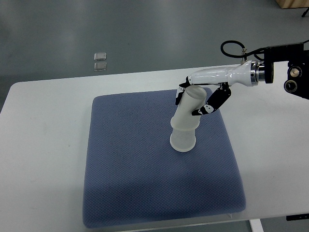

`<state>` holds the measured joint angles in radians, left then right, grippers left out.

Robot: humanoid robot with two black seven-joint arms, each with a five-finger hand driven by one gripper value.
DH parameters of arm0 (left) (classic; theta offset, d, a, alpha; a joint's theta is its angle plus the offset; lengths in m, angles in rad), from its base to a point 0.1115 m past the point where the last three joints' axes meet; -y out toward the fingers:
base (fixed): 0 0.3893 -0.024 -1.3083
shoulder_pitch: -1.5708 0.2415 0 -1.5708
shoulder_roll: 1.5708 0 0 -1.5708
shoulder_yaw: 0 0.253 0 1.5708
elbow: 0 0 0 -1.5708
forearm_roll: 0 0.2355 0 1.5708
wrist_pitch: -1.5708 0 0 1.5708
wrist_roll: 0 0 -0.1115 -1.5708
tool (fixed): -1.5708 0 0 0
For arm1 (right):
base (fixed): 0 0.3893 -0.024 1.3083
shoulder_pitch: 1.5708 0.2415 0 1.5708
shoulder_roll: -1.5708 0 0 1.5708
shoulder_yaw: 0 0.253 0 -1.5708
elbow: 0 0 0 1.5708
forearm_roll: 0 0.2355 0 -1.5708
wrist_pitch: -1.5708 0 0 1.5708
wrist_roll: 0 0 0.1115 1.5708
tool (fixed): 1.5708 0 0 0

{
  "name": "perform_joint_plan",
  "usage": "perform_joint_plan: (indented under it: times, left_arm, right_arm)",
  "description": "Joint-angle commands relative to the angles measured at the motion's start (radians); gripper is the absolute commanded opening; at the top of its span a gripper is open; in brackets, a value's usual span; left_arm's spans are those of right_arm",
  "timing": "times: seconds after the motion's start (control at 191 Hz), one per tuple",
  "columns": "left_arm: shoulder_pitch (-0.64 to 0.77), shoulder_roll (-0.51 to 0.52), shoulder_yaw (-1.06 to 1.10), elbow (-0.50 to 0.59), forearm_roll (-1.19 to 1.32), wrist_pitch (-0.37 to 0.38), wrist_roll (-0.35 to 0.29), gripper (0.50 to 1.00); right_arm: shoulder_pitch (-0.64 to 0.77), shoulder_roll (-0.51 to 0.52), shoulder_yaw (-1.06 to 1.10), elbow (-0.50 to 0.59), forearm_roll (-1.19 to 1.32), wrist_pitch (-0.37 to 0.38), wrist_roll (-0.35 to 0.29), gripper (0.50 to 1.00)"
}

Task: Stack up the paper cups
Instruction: 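Lower the held cup onto the upside-down cup on the mat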

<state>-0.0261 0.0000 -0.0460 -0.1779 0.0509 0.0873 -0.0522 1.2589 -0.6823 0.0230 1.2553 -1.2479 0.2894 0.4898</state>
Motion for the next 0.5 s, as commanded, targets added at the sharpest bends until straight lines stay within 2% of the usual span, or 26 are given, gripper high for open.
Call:
perform_joint_plan:
  times: [0.0, 0.183, 0.241, 0.283, 0.351, 0.362, 0.393, 0.404, 0.414, 0.493]
  left_arm:
    - [0.0, 0.0, 0.0, 0.0, 0.0, 0.0, 0.0, 1.0]
    - [0.0, 0.0, 0.0, 0.0, 0.001, 0.0, 0.0, 1.0]
    - [0.0, 0.0, 0.0, 0.0, 0.001, 0.0, 0.0, 1.0]
    - [0.0, 0.0, 0.0, 0.0, 0.001, 0.0, 0.0, 1.0]
    - [0.0, 0.0, 0.0, 0.0, 0.0, 0.0, 0.0, 1.0]
    - [0.0, 0.0, 0.0, 0.0, 0.0, 0.0, 0.0, 1.0]
    - [0.0, 0.0, 0.0, 0.0, 0.0, -0.001, 0.0, 1.0]
    - [0.0, 0.0, 0.0, 0.0, 0.0, 0.0, 0.0, 1.0]
    - [0.0, 0.0, 0.0, 0.0, 0.001, 0.0, 0.0, 1.0]
    - [0.0, 0.0, 0.0, 0.0, 0.0, 0.0, 0.0, 1.0]
  right_arm:
    - [-0.01, 0.001, 0.0, -0.008, -0.002, -0.009, 0.0, 0.603]
    - [-0.024, 0.01, 0.0, -0.019, -0.005, -0.022, 0.0, 0.611]
    - [-0.029, 0.01, 0.002, -0.019, -0.005, -0.03, 0.0, 0.631]
    - [-0.032, 0.01, 0.002, -0.019, -0.004, -0.032, 0.0, 0.668]
    - [-0.035, 0.01, 0.002, -0.019, 0.001, -0.035, 0.001, 0.78]
    - [-0.035, 0.01, 0.002, -0.019, 0.001, -0.035, 0.001, 0.78]
    - [-0.033, 0.01, 0.002, -0.019, 0.002, -0.033, 0.001, 0.84]
    - [-0.035, 0.01, 0.002, -0.019, 0.002, -0.033, 0.001, 0.886]
    - [-0.035, 0.01, 0.002, -0.019, 0.002, -0.033, 0.001, 0.901]
    - [-0.033, 0.009, 0.002, -0.019, 0.004, -0.032, 0.003, 0.907]
